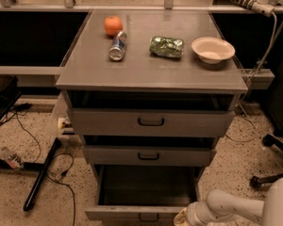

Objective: Close bottom drawer

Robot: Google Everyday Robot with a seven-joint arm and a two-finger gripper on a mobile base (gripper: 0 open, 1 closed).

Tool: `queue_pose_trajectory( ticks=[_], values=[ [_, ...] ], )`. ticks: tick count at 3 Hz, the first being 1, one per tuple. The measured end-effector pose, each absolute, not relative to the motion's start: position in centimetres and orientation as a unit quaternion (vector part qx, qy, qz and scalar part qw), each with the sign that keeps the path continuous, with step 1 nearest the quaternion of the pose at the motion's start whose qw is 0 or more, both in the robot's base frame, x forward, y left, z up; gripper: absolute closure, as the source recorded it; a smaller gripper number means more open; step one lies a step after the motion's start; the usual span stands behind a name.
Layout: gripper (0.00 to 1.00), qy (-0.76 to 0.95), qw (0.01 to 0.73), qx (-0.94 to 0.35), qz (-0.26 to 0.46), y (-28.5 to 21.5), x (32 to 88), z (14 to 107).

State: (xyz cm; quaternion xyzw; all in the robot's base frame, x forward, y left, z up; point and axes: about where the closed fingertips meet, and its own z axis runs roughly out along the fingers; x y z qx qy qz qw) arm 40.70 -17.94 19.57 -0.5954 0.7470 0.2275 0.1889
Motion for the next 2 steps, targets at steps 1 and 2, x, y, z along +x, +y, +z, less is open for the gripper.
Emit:
queue_pose_trajectory(
  ticks=[1, 2],
  values=[
    [1.00, 0.761, 0.181, -0.586, 0.213, -18.06, 41.11, 18.37],
    [0.81, 0.762, 0.181, -0.585, 0.212, -18.05, 41.16, 18.35]
  ],
)
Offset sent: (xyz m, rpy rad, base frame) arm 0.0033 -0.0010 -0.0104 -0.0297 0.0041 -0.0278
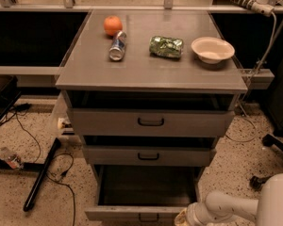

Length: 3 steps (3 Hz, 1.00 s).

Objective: Close bottom drawer

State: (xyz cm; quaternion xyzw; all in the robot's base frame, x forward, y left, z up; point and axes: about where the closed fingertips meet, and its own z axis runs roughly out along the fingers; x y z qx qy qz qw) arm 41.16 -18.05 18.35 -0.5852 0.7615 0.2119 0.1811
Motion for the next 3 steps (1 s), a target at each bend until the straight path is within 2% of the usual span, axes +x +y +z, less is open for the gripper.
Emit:
queue_pose_trajectory(
  ticks=[3],
  values=[
    [0.12, 0.761, 0.181, -0.585, 0.212, -18.04, 41.16, 18.34]
  ],
)
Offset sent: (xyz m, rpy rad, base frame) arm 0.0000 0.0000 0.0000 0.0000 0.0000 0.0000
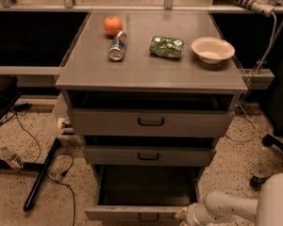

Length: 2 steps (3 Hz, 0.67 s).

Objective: Close bottom drawer

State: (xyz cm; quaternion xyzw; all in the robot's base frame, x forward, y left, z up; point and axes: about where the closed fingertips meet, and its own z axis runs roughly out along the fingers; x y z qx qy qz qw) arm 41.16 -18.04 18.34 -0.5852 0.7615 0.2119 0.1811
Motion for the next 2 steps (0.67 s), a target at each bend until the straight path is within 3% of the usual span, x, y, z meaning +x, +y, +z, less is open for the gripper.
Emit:
queue_pose_trajectory(
  ticks=[1, 2],
  values=[
    [0.00, 0.767, 0.185, -0.577, 0.210, -17.9, 42.1, 17.6],
    [0.19, 0.769, 0.213, -0.562, 0.219, -17.8, 44.3, 16.8]
  ],
)
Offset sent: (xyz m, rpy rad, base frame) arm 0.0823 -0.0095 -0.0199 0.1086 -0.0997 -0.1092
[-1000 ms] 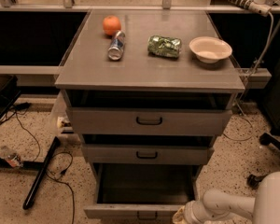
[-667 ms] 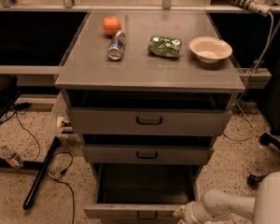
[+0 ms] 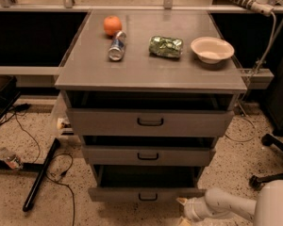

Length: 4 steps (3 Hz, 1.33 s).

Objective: Close bottom drawer

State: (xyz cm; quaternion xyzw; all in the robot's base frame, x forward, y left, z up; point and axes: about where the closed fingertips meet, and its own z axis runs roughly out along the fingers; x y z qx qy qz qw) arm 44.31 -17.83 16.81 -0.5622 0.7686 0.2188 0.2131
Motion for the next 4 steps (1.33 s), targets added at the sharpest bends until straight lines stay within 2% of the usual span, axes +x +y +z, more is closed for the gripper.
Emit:
queue_pose_trajectory(
  ticks=[2, 3, 4],
  values=[
    [0.66, 0.774, 0.243, -0.550, 0.200, -18.7, 52.4, 15.6],
    [0.89, 0.782, 0.256, -0.546, 0.160, -20.0, 57.6, 16.6],
    [1.00, 0.784, 0.271, -0.544, 0.129, -20.6, 60.7, 18.0]
  ],
)
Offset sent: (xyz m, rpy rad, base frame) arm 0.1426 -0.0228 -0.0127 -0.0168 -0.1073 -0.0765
